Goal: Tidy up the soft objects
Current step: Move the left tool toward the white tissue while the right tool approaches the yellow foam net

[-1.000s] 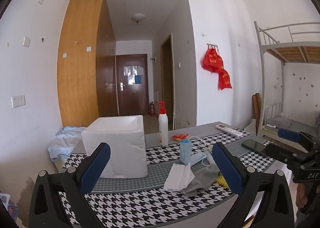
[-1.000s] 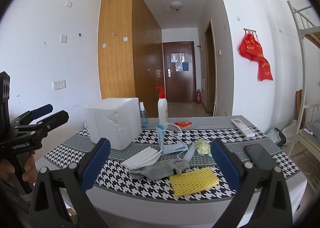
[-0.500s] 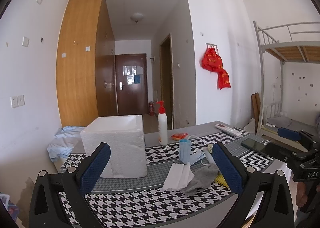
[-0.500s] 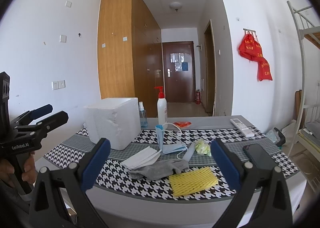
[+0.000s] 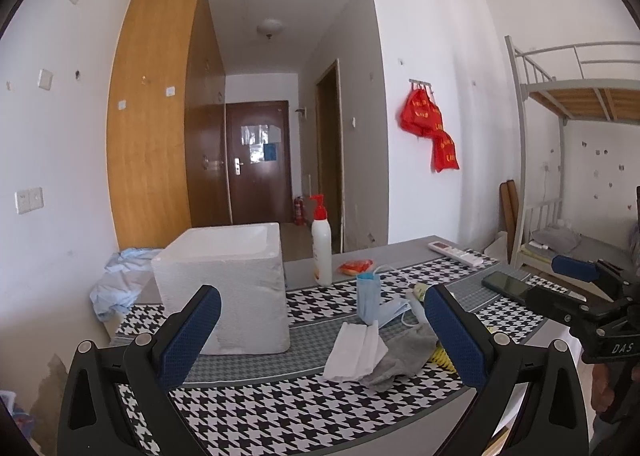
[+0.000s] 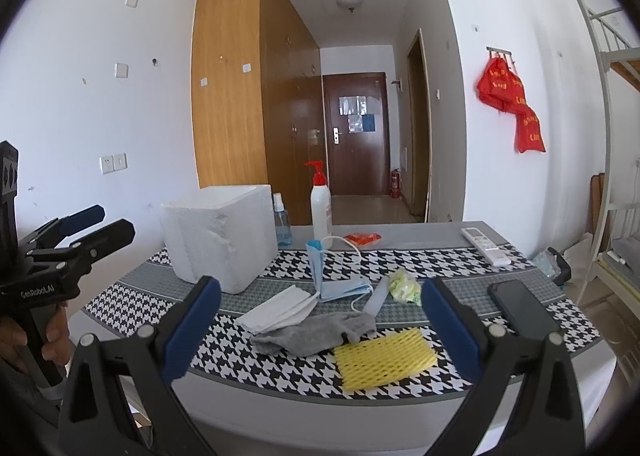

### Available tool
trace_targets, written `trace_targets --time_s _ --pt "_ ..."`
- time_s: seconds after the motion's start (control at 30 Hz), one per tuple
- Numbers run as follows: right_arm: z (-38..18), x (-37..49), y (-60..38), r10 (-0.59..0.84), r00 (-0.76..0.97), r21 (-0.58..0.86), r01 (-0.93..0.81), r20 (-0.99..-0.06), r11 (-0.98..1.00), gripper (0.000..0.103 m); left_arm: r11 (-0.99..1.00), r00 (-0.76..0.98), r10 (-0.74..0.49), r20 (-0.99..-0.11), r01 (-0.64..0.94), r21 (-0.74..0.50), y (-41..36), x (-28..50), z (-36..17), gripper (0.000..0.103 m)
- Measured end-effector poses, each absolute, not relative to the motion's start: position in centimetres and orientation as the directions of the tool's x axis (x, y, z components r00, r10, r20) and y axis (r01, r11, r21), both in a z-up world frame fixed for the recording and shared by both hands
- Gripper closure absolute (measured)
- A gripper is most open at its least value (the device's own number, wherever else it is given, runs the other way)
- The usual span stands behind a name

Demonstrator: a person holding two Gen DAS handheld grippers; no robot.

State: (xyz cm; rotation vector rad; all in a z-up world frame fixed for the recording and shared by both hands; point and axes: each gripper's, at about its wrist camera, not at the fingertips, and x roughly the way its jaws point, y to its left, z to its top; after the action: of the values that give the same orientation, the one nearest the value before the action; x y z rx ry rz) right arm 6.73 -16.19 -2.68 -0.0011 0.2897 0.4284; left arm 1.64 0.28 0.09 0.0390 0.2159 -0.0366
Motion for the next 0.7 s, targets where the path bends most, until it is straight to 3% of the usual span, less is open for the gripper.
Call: trace_targets --time_s 0.7 --pt "-5.6 12.2 -16.7 0.345 0.843 0.090 -0.340 -0.412 0.936 0.002 0.999 0.945 -0.023 -0.325 0.035 0.031 -0.2 7.6 -1.7 0.001"
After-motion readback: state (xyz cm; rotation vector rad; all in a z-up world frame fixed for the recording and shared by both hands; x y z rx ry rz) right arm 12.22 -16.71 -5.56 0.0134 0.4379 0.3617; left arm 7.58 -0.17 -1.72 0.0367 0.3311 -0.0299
